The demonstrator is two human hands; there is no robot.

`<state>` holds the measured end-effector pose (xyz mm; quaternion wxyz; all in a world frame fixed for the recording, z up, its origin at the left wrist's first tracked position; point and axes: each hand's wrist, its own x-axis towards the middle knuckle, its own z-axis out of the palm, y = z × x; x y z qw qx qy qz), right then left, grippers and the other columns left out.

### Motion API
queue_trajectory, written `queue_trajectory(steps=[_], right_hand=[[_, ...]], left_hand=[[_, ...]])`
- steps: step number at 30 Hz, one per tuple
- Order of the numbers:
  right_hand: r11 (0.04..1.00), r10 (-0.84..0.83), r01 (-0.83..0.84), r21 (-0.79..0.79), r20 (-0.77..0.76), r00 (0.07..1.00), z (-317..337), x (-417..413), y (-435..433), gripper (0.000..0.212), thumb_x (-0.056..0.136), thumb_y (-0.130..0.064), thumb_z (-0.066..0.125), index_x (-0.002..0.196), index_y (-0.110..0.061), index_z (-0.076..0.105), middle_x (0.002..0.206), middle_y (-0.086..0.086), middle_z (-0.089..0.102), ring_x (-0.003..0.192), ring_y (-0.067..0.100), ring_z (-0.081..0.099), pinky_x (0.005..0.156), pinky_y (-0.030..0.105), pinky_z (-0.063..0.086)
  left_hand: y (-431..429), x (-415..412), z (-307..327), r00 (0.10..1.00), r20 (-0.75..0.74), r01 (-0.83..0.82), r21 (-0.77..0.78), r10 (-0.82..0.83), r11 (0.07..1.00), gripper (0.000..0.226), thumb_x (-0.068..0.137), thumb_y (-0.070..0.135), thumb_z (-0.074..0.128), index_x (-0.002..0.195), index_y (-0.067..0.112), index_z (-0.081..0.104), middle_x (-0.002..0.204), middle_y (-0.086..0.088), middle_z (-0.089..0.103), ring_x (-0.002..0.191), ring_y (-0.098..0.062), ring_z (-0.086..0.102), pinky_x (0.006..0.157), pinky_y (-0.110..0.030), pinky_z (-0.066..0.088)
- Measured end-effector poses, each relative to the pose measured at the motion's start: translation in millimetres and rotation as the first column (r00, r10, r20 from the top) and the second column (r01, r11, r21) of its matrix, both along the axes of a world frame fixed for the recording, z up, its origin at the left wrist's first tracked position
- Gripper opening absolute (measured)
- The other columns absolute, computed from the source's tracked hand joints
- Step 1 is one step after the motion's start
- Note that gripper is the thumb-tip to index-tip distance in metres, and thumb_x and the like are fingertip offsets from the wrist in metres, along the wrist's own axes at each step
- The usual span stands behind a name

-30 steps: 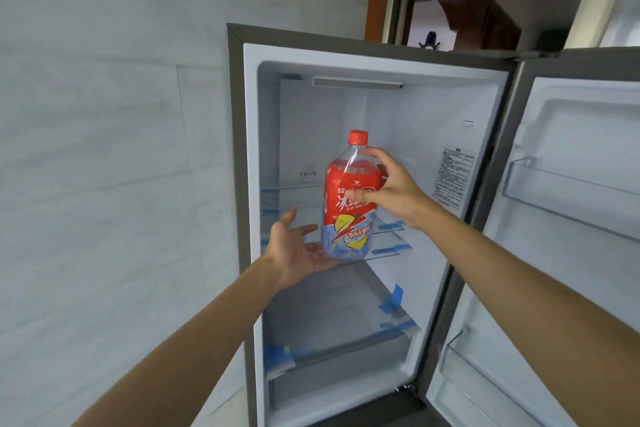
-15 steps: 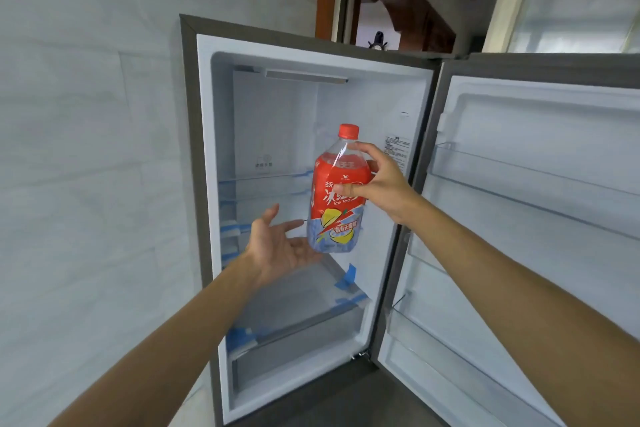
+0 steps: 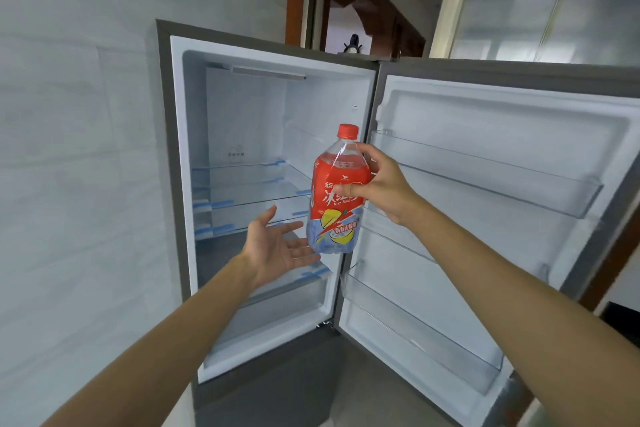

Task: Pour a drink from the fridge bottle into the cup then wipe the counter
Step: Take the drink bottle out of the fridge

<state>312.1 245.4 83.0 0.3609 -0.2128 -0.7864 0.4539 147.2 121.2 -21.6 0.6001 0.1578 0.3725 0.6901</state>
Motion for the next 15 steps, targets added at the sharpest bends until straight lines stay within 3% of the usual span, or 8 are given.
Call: queue_trajectory(steps=[8, 12, 15], right_hand=[[1.0, 0.003, -0.004, -0.019, -0.036, 0.999, -5, 71, -51, 0.072, 0.071, -0.014, 0.088, 0.131, -0.032, 0.052, 0.116, -0.007, 0.064, 0.103, 0.013, 0.065, 0.081, 0.039, 0.061], [0.999, -0.003, 0.001, -0.045, -0.044, 0.999, -11, 103, -75, 0.075, 0.07, -0.015, 0.088, 0.136, -0.029, 0.052, 0.114, -0.008, 0.065, 0.101, 0.014, 0.066, 0.082, 0.042, 0.061], [0.999, -0.006, 0.004, -0.042, -0.044, 0.999, -13, 124, -91, 0.075, 0.072, -0.014, 0.087, 0.137, -0.028, 0.052, 0.11, -0.012, 0.065, 0.099, 0.012, 0.066, 0.077, 0.036, 0.061]], left_hand=[[-48, 65, -3, 0.999, -0.032, 0.019, -0.003, -0.019, 1.0, 0.079, 0.095, 0.064, 0.036, 0.148, 0.006, 0.038, 0.141, -0.03, 0.051, 0.12, -0.049, 0.059, 0.104, -0.06, 0.045], [-75, 94, -5, 0.998, -0.048, 0.035, -0.015, -0.036, 0.999, 0.079, 0.095, 0.065, 0.035, 0.147, 0.005, 0.04, 0.138, -0.031, 0.053, 0.119, -0.049, 0.059, 0.098, -0.059, 0.05], [-87, 110, -6, 0.996, -0.072, 0.049, -0.019, -0.05, 0.999, 0.08, 0.095, 0.066, 0.035, 0.146, 0.004, 0.041, 0.136, -0.032, 0.054, 0.119, -0.049, 0.06, 0.097, -0.058, 0.05]])
